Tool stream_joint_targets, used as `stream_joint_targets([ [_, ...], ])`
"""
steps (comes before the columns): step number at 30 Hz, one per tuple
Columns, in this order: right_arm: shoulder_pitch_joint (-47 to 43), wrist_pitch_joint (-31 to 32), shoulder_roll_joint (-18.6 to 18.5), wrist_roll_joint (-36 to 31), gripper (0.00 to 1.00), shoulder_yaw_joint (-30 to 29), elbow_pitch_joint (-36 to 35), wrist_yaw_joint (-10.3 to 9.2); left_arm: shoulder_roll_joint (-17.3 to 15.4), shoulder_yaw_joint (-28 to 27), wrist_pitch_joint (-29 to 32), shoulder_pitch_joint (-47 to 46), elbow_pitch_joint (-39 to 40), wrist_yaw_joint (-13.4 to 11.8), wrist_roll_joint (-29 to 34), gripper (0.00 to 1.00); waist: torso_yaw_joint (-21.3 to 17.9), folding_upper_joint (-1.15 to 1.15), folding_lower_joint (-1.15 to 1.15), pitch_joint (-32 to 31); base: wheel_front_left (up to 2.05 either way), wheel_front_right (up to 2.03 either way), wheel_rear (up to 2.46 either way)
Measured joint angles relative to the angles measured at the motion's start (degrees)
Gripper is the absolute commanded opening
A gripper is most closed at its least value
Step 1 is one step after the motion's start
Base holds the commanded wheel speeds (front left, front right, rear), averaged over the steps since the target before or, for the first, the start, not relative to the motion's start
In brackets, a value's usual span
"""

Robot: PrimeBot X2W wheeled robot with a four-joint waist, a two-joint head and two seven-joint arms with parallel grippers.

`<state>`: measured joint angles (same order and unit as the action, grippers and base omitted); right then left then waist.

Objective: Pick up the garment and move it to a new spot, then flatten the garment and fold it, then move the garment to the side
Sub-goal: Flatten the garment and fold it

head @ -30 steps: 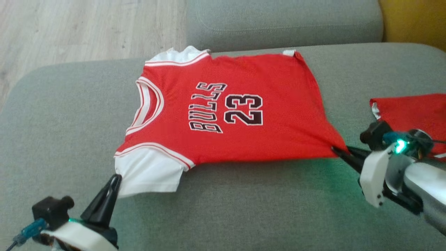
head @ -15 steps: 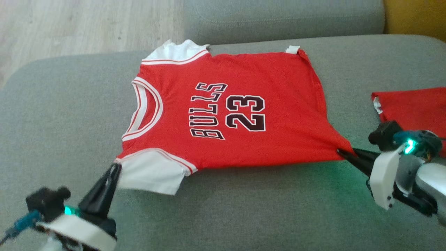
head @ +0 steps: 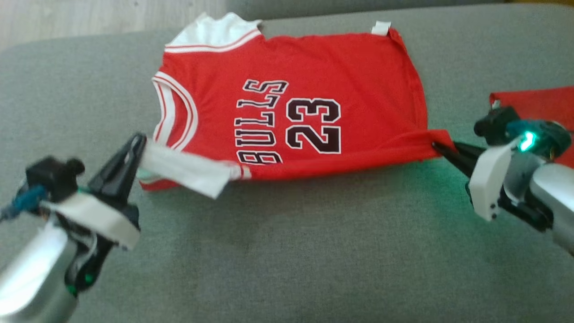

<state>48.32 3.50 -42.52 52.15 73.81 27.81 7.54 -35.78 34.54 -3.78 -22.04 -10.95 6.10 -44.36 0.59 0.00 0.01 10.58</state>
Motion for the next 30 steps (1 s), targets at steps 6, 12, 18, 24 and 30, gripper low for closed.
stream_joint_targets([
  [6,3.00,1.13,2.55,0.59,0.00,-0.01,2.78,0.00,0.35,2.25,0.99,-10.38,-6.48,1.00,2.18,0.00,-1.07,0.00,0.01,3.28,0.00,0.00,0.00],
  [12,5.00,1.75,4.49,0.79,0.00,0.02,4.25,0.00,0.57,6.39,2.21,-17.27,-12.30,1.42,4.49,0.00,-2.03,0.00,0.00,5.37,0.00,0.00,0.00],
  [18,6.97,1.83,6.03,0.68,0.00,0.01,5.34,0.00,1.79,10.77,2.09,-21.84,-16.80,1.48,4.59,0.00,-2.54,0.00,0.00,7.14,0.00,0.00,0.00],
  [24,9.67,-3.76,8.36,-2.36,1.00,-1.71,11.50,0.00,4.78,11.03,-5.23,-26.88,-23.03,0.83,6.02,1.00,-2.68,0.00,-0.01,8.28,0.00,0.00,0.00],
  [30,10.47,-16.36,13.66,-5.43,1.00,-9.83,20.52,0.00,9.77,4.13,-10.63,-27.15,-24.36,-3.76,6.02,1.00,-2.48,0.00,-0.01,7.29,0.00,0.00,0.00],
])
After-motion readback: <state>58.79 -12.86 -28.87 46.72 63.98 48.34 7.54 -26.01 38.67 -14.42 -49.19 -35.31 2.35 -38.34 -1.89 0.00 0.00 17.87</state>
